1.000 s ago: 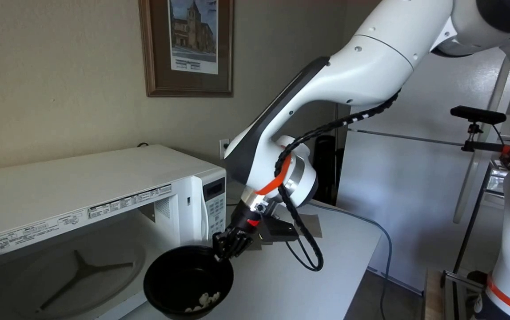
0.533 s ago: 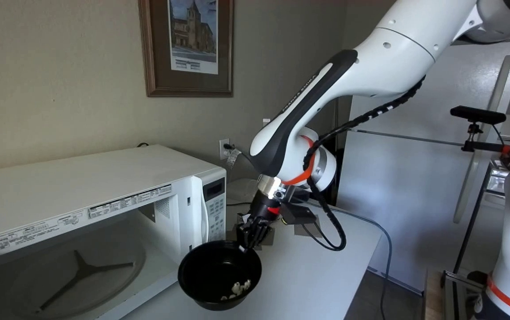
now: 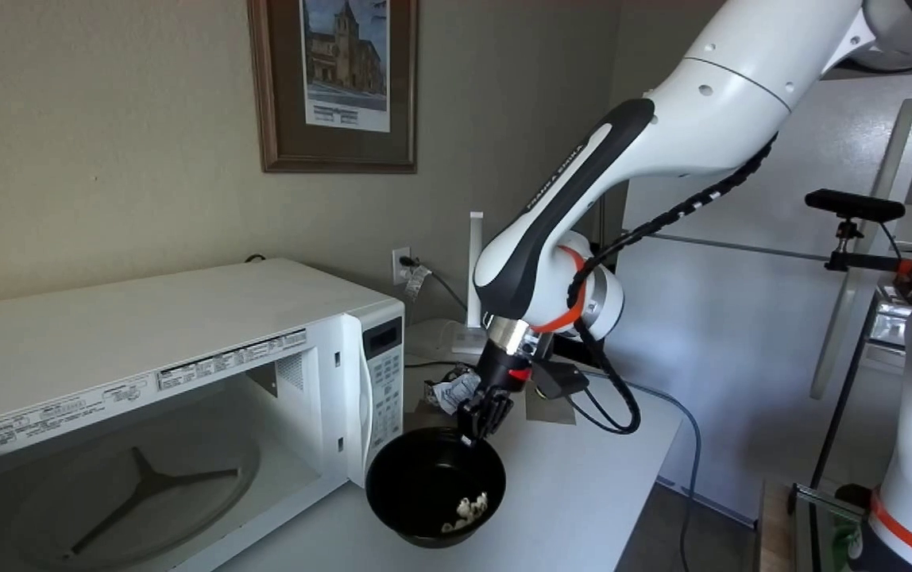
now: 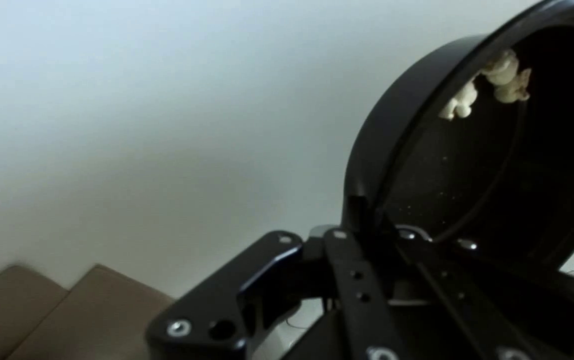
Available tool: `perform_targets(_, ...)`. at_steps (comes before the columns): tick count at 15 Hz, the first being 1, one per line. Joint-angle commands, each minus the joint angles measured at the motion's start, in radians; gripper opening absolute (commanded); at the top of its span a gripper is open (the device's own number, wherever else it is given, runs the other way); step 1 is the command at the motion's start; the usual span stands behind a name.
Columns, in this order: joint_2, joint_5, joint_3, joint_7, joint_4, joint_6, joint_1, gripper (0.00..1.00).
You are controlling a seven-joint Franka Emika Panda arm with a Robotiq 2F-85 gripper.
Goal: Press the open button to open the microwave, remove the black bowl and then put it on the countertop
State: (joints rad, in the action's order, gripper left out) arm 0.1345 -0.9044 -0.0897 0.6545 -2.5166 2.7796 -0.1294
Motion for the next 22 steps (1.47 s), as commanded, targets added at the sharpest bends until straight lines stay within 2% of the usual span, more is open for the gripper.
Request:
perform_targets(1,-0.003,0.01,0.007,0.045,-0.052,0.028,0.006,0.02)
perform_targets(10,0.053,-0.014,0.003,0.081,-0.071,0.099,0.006,0.02)
perform_targets(11,0.058,-0.014,0.004,0.073,-0.067,0.1,0.006,0.31)
perform_targets(13,0.059,-0.014,0.004,0.065,-0.063,0.103,0.005,0.38)
perform_targets(21,0.025,0.012,0.01,0.017,-0.036,0.141,-0.006,0.98)
perform_targets(22,0.012,0.009,0.007,0.013,-0.029,0.136,-0.008,1.0)
